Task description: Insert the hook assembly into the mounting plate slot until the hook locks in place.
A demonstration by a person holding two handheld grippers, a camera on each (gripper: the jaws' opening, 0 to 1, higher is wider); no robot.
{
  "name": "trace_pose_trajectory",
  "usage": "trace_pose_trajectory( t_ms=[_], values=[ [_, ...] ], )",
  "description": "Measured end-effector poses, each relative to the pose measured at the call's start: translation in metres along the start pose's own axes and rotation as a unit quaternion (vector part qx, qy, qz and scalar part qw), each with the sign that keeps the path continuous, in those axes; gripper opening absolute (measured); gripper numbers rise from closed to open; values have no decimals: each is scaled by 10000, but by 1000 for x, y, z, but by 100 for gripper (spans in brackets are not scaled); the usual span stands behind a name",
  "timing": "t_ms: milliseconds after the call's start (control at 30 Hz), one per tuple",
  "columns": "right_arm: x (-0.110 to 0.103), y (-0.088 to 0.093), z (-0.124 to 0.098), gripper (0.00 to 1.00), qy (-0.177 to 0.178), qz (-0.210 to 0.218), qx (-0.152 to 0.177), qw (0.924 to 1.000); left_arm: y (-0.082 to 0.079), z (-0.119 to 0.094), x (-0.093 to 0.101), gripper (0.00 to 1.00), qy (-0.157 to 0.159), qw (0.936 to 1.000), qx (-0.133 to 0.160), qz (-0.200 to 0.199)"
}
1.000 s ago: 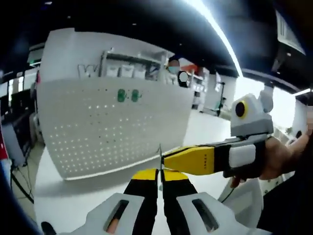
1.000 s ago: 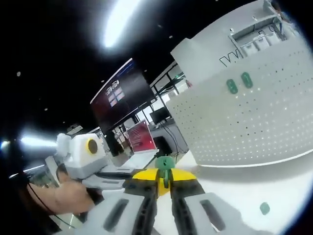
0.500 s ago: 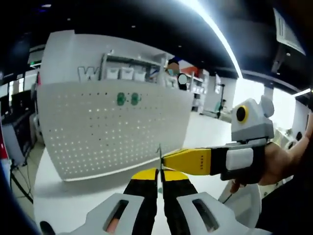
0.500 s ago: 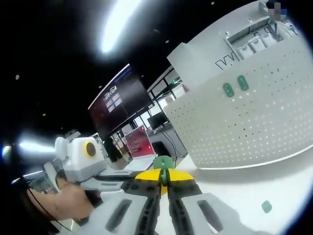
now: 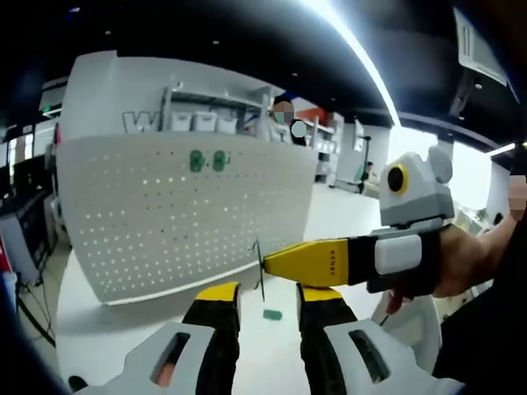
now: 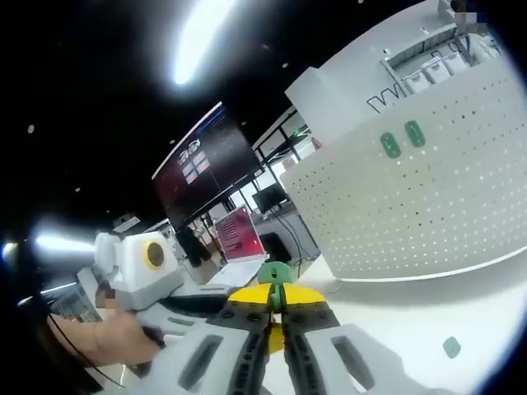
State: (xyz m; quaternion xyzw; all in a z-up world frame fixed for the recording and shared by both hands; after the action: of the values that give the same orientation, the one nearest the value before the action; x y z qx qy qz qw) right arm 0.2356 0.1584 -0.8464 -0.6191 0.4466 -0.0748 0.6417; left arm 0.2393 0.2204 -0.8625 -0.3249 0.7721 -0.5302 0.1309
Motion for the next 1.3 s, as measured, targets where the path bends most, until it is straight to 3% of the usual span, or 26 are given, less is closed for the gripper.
trace_pose_trajectory(
  t_ms=[200,533,633,800,1100,1300],
  values=[
    [3,-7,0,0,56,-300,-33,9995,1,2,1,57,46,9999,40,-103],
    [8,-10,0,0,163,-647,-105,9977,3,4,6,84,220,9993,57,-313],
    [10,-12,0,0,174,-670,-114,9975,3,4,4,94,111,9992,105,-380],
    [12,-16,2,0,240,-711,-59,9972,1,1,2,100,77,9988,197,-439],
    [15,-20,7,0,357,-839,9,9958,3,-2,-3,100,19,9985,198,-511],
    [25,-31,11,0,695,-936,267,9928,1,-5,-8,100,-20,9984,175,-541]
  ],
)
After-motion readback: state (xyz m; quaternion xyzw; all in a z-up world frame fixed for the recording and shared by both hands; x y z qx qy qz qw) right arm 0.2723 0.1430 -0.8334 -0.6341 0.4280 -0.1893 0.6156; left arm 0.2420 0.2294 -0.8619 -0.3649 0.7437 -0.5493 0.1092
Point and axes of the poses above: the point that each gripper's makers call its tool centre point, and the gripper's own axes: z roughly forward along the fingers, x roughly to its right, y roughly out of its underside, the point moved 5 cm from there along -z, roughly backward along the fingers, and after that the axes turned 7 degrees about -x, right-handed, at the moved point
